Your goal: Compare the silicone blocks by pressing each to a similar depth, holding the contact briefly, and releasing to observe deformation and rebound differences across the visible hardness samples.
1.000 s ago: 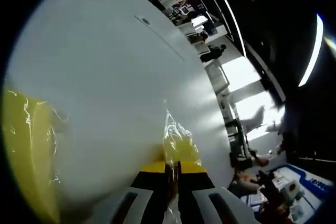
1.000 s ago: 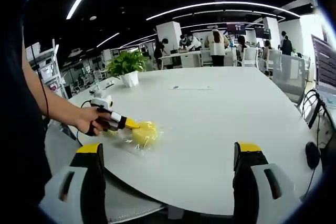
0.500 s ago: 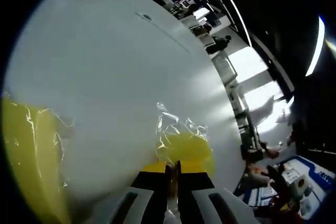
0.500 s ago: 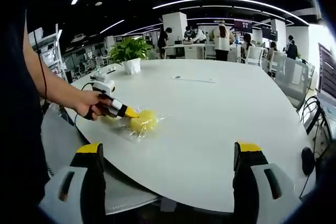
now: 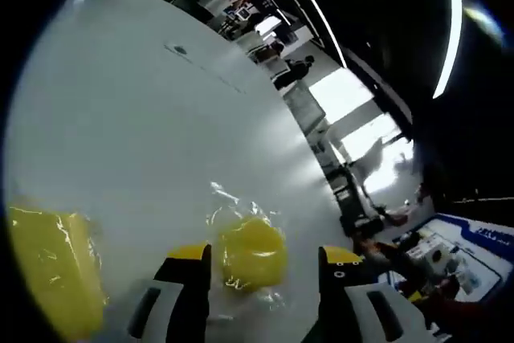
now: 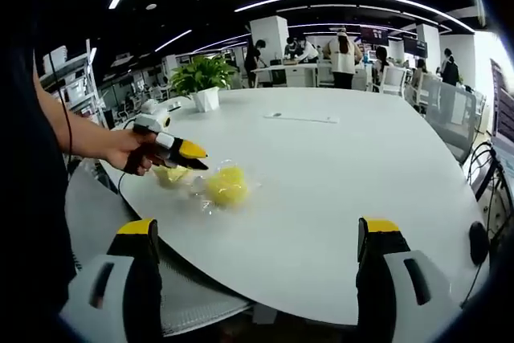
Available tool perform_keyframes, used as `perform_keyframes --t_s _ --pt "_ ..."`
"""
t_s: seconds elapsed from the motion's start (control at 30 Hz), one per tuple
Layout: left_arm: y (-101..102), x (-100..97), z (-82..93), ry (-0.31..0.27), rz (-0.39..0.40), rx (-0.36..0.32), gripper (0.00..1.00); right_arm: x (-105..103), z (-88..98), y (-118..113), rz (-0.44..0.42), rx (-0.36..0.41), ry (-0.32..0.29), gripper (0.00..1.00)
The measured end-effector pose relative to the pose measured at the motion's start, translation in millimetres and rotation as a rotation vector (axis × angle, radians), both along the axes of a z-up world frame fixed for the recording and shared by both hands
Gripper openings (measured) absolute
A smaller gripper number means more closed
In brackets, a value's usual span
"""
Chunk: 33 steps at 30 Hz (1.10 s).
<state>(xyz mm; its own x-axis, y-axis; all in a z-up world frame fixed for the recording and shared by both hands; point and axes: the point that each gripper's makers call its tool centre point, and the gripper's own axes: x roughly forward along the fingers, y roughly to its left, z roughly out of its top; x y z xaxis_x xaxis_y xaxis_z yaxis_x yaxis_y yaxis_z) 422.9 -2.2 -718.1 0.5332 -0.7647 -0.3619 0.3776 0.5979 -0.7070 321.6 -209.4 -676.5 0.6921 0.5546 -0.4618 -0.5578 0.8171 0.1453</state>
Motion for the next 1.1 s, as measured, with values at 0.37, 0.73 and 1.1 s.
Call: perform_keyframes --t_s 0.37,0.73,1.1 --pt "98.7 -15.2 74.9 -0.345 0.006 0.263 0.97 2.9 1.3 6.9 0.016 0.002 -0.01 0.97" --pt "185.9 -70.3 31.0 -0.376 0.012 0.494 1.0 2.7 -14.5 8.3 0.022 -0.007 0.01 0.97" --pt "230.6 -111.5 30.1 -0.364 0.091 0.47 1.0 2.6 -17.6 11.0 0.036 -0.024 -0.012 0.97"
